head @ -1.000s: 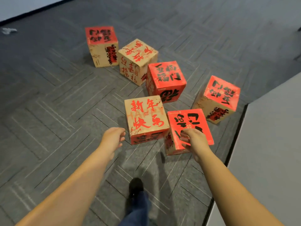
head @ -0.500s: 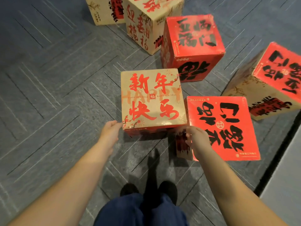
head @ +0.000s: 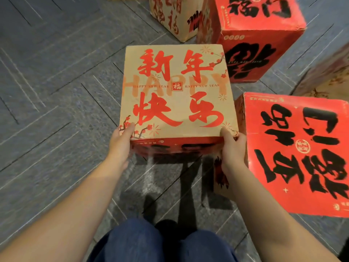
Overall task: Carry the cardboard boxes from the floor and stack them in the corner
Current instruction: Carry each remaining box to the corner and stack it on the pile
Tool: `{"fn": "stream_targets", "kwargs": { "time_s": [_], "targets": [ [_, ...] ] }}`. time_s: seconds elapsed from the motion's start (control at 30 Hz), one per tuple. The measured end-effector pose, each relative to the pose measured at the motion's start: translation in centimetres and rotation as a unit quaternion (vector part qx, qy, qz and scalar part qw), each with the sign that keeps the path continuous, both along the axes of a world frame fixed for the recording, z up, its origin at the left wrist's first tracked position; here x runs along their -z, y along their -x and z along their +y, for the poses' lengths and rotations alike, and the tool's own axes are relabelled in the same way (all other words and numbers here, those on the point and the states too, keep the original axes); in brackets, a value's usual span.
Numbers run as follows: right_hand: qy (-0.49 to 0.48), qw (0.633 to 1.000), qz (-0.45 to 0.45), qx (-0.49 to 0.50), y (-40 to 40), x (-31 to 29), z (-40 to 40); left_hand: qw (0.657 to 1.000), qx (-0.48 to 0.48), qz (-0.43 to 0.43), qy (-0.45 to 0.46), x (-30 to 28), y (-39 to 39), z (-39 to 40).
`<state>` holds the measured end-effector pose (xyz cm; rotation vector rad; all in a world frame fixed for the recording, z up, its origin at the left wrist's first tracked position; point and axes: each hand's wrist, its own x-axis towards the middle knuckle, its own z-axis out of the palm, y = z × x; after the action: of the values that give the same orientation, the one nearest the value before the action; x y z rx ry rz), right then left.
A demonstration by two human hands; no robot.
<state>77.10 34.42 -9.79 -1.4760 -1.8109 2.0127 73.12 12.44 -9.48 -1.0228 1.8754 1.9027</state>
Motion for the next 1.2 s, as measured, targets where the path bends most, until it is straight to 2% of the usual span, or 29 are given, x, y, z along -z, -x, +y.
{"fn": "stream_targets", "kwargs": {
  "time_s": [0.17, 0.3, 0.5, 0.63, 0.8, 1.0, 1.2],
  "targets": [
    [-0.008, 0.999, 0.031, -0.014, 0.8, -2.6, -0.6, 0.999, -0.028, 0.017, -0.041, -3.5, 0.4, -1.5],
    [0.009, 0.999, 0.039, -0.030, -0.3, -8.8, -1.5, 0.997, -0.046, 0.026, -0.048, -9.9, -0.4, -2.8],
    [0.006, 0.998, 0.054, -0.022, -0.5, -24.1, -3.5, 0.995, -0.076, 0.039, -0.049, -25.5, -1.5, -4.8],
    [-0.022, 0.996, 0.069, -0.046, -0.5, -35.0, -5.0, 0.993, -0.096, 0.044, -0.054, -36.1, -2.5, -6.2],
    [-0.038, 0.988, 0.120, -0.089, 0.0, -45.7, -7.2, 0.988, -0.118, 0.077, -0.059, -46.5, -3.4, -8.6],
    [-0.023, 0.973, 0.189, -0.127, 1.0, -52.9, -10.4, 0.977, -0.153, 0.138, -0.047, -54.6, -5.1, -12.0],
    [-0.032, 0.950, 0.224, -0.217, 2.5, -57.7, -14.8, 0.954, -0.243, 0.177, -0.025, -59.5, -8.4, -15.5]
  ]
}}
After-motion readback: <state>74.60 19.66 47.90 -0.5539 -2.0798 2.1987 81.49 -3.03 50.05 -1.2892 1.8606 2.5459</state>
